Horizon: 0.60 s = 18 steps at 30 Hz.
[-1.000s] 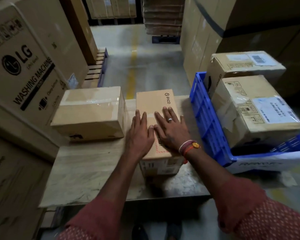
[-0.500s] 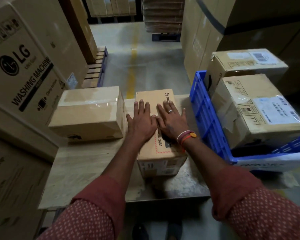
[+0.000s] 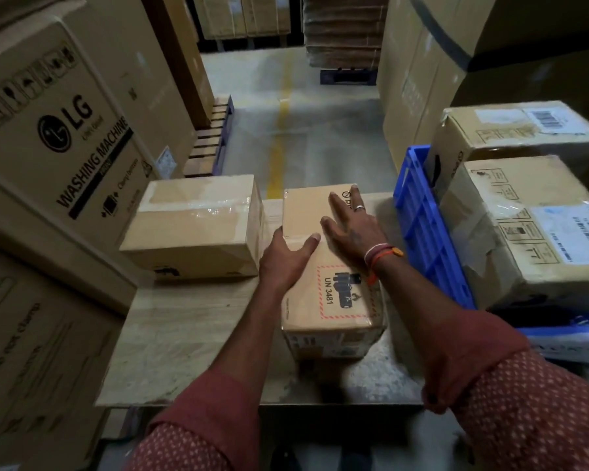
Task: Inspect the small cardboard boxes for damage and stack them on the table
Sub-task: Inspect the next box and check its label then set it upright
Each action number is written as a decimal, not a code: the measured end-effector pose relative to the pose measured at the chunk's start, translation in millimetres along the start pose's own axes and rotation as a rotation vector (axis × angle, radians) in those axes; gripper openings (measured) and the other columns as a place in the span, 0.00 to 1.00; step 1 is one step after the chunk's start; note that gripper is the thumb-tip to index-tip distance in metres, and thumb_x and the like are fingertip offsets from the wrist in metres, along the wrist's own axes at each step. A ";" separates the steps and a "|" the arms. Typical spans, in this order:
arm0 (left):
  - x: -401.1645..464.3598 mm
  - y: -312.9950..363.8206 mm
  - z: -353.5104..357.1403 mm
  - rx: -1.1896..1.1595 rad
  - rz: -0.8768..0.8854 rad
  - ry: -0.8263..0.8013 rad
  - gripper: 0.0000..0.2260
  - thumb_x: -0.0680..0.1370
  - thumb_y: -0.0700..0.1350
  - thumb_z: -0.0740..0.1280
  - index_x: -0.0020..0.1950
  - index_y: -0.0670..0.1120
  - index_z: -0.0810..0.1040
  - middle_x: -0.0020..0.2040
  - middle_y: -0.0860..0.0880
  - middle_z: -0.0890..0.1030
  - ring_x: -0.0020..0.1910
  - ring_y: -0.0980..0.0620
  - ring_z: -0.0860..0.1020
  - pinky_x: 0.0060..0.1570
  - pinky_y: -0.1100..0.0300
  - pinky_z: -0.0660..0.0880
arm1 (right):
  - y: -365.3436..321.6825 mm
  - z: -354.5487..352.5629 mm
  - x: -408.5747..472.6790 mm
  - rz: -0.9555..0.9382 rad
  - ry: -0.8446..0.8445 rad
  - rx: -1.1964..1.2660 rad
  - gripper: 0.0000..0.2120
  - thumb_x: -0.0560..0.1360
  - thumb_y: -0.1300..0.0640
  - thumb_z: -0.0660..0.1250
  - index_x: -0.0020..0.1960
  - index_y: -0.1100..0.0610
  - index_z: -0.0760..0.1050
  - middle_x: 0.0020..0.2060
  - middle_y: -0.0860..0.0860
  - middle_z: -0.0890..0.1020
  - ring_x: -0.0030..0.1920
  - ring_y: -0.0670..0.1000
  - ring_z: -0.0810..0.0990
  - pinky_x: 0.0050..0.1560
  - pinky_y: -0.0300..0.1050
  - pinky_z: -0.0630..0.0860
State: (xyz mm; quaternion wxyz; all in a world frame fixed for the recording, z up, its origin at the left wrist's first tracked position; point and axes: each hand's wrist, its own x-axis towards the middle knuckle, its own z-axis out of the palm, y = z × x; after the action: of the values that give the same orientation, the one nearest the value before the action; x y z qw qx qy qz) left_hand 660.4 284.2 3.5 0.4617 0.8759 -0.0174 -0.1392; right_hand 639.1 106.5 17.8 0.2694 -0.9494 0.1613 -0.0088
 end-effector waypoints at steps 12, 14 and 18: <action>-39.1 10.4 -42.7 -0.278 0.402 -0.071 0.34 0.72 0.44 0.77 0.72 0.53 0.62 0.67 0.51 0.76 0.65 0.54 0.78 0.63 0.51 0.78 | -36.9 -54.2 -69.4 -0.220 0.612 0.382 0.46 0.77 0.40 0.70 0.84 0.50 0.47 0.83 0.56 0.48 0.76 0.32 0.49 0.67 0.39 0.69; -52.3 -4.6 -34.3 -0.317 0.370 -0.034 0.33 0.74 0.35 0.75 0.71 0.50 0.61 0.65 0.49 0.77 0.62 0.55 0.80 0.64 0.51 0.78 | -30.1 -38.1 -89.8 -0.244 0.567 0.418 0.43 0.76 0.36 0.68 0.83 0.47 0.53 0.81 0.53 0.55 0.79 0.47 0.60 0.69 0.55 0.75; -78.8 -35.5 -16.2 -0.413 0.256 0.017 0.32 0.75 0.30 0.72 0.74 0.43 0.60 0.66 0.44 0.78 0.62 0.54 0.81 0.61 0.57 0.79 | -15.5 5.6 -136.3 -0.214 0.470 0.365 0.36 0.75 0.35 0.67 0.78 0.47 0.65 0.80 0.50 0.56 0.75 0.48 0.64 0.67 0.55 0.77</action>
State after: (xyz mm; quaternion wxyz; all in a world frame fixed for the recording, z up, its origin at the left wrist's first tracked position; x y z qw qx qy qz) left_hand 585.4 330.1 1.3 0.6449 0.7548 -0.0956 -0.0729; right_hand 515.2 164.2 30.5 0.3881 -0.8690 0.1142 -0.2851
